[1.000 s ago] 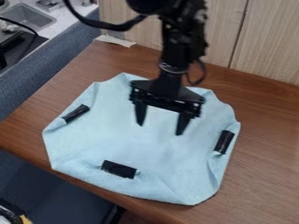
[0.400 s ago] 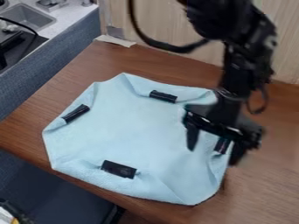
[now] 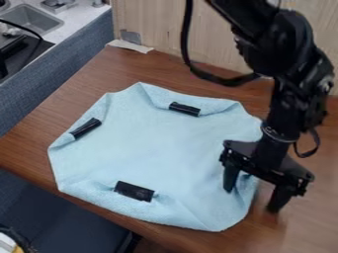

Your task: Fold cloth from right to left

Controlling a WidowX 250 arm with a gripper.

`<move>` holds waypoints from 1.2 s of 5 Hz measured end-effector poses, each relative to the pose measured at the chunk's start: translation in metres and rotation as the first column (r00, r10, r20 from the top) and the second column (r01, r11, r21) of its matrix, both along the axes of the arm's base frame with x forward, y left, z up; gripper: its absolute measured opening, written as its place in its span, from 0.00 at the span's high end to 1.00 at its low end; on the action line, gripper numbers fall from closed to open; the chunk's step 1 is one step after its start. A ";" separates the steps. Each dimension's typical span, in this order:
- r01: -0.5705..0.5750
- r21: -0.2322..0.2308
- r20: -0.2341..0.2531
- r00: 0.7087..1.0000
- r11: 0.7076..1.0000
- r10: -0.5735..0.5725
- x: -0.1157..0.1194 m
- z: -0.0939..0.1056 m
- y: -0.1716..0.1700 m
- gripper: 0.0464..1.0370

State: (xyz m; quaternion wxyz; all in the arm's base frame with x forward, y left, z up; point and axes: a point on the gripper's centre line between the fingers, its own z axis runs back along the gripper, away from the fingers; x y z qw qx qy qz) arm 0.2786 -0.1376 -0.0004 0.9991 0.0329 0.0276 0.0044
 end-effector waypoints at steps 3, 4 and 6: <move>-0.052 0.021 0.009 0.999 0.998 0.052 0.000 -0.003 0.008 0.90; -0.051 0.025 0.013 0.999 0.998 0.051 -0.001 -0.002 0.009 0.98; -0.045 -0.007 0.083 0.995 0.999 0.046 -0.001 0.025 0.016 0.99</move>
